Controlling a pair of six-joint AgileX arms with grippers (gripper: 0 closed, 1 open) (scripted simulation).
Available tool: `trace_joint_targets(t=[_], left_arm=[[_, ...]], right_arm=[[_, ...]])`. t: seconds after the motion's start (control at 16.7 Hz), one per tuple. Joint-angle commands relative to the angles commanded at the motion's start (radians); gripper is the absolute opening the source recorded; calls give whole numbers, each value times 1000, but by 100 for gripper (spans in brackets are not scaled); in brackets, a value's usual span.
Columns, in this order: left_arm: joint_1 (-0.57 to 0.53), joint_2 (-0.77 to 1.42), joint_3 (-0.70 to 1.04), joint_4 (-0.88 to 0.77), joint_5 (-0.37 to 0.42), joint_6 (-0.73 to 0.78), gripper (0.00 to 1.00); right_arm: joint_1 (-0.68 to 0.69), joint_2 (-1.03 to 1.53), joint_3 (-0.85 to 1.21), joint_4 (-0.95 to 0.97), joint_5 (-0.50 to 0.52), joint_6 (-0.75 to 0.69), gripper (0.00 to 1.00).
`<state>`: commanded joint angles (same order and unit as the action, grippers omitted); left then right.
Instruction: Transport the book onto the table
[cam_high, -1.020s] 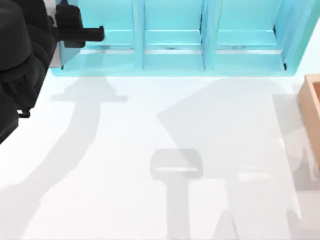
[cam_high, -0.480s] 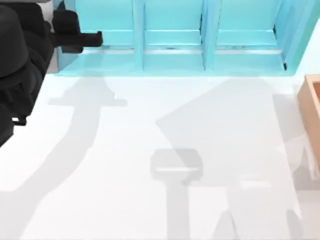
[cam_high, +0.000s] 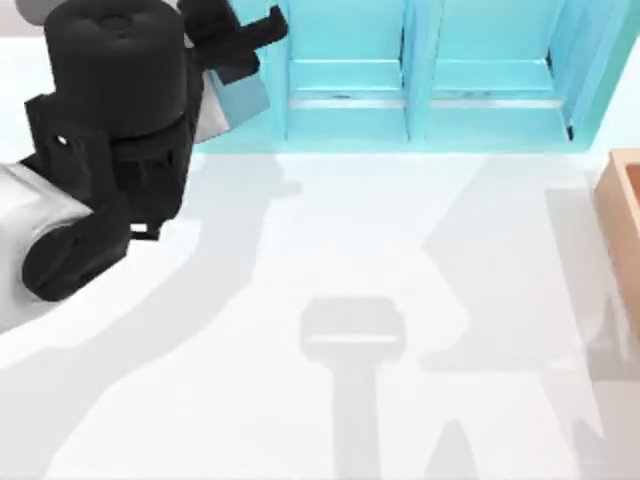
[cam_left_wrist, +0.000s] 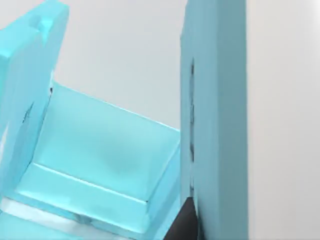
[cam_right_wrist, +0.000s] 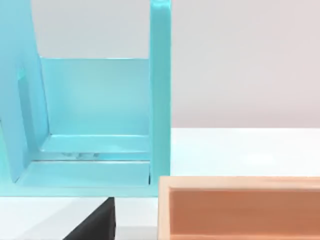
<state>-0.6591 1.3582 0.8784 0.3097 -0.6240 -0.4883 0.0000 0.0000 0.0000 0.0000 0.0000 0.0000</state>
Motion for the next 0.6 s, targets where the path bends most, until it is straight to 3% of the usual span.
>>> trace_joint_targets(t=[0.6], left_arm=[[-376,416,273,-285,-387,-1252,0]], right_arm=[[0,0,0,0,0,0,100]])
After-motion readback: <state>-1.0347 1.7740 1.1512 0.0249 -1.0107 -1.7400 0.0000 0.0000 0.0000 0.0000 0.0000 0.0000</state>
